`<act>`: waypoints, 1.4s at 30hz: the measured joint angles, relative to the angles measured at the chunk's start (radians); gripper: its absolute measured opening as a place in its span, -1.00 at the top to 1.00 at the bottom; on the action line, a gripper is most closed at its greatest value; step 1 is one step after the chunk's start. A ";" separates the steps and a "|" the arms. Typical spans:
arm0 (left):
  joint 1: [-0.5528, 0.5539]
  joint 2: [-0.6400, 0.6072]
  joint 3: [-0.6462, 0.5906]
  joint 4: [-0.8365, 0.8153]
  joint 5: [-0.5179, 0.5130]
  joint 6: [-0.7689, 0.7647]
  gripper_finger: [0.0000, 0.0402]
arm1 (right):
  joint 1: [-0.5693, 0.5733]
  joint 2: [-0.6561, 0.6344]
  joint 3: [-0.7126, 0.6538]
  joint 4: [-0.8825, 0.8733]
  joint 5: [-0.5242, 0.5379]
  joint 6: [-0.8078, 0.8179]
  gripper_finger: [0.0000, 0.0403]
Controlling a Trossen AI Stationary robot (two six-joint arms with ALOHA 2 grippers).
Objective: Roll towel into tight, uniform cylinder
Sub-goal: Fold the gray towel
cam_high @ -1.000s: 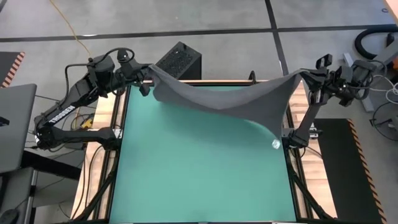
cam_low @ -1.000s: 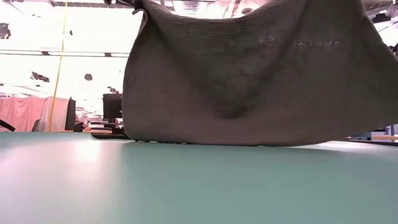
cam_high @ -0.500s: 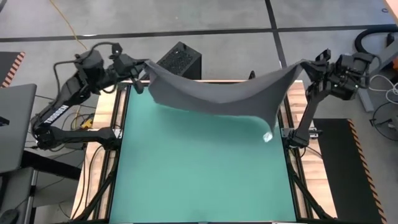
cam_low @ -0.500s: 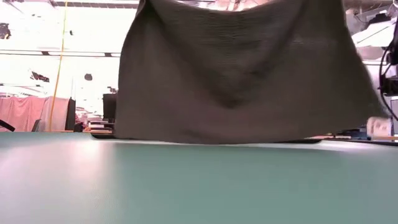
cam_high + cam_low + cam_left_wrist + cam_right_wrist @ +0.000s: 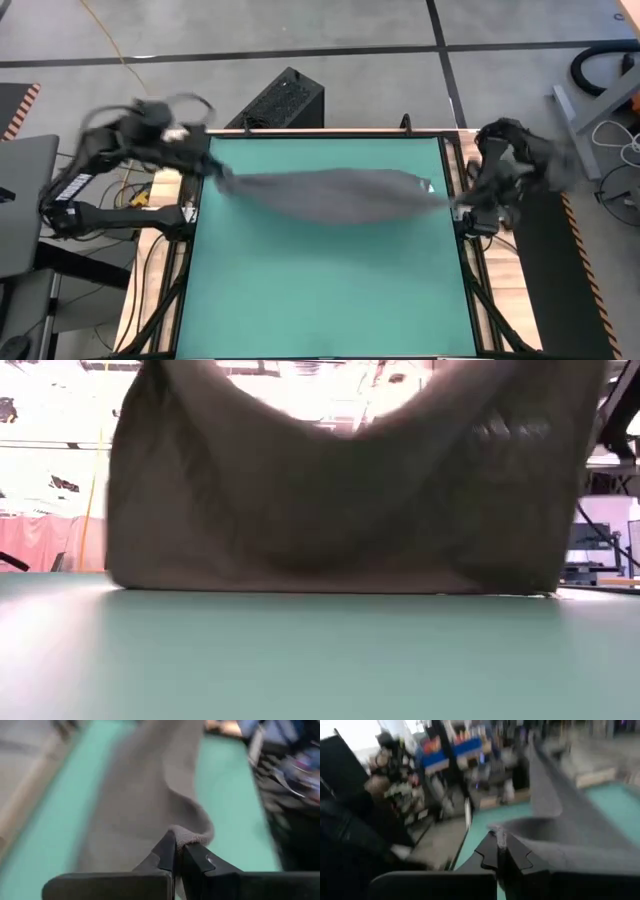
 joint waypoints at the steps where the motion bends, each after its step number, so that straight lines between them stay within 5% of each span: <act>1: -0.049 -0.014 -0.067 0.017 0.017 -0.042 1.00 | 0.011 0.028 -0.029 -0.017 -0.017 0.096 0.90; 5: -0.261 -0.071 -0.326 0.162 0.012 -0.224 1.00 | 0.037 0.147 -0.126 0.036 -0.033 0.336 0.90; 10: -0.534 -0.096 -0.558 0.363 -0.054 -0.469 1.00 | 0.026 0.292 -0.159 0.140 -0.020 0.425 0.89; 19: -0.945 -0.018 -0.623 0.486 -0.228 -0.609 1.00 | -0.004 0.380 -0.158 0.357 -0.027 0.231 0.89; 23: -0.997 -0.009 -0.596 0.485 -0.352 -0.573 1.00 | -0.030 0.360 -0.158 0.350 -0.025 0.213 0.89; 29: -1.025 -0.005 -0.589 0.413 -0.370 -0.608 1.00 | -0.007 0.357 -0.157 0.324 -0.039 0.224 0.89; 37: -1.054 0.034 -0.589 0.295 -0.377 -0.596 1.00 | 0.009 0.374 -0.157 0.010 -0.052 0.605 0.89; 42: -1.008 0.019 -0.589 0.266 -0.683 -0.439 1.00 | -0.074 0.335 -0.157 -0.282 -0.050 0.791 0.89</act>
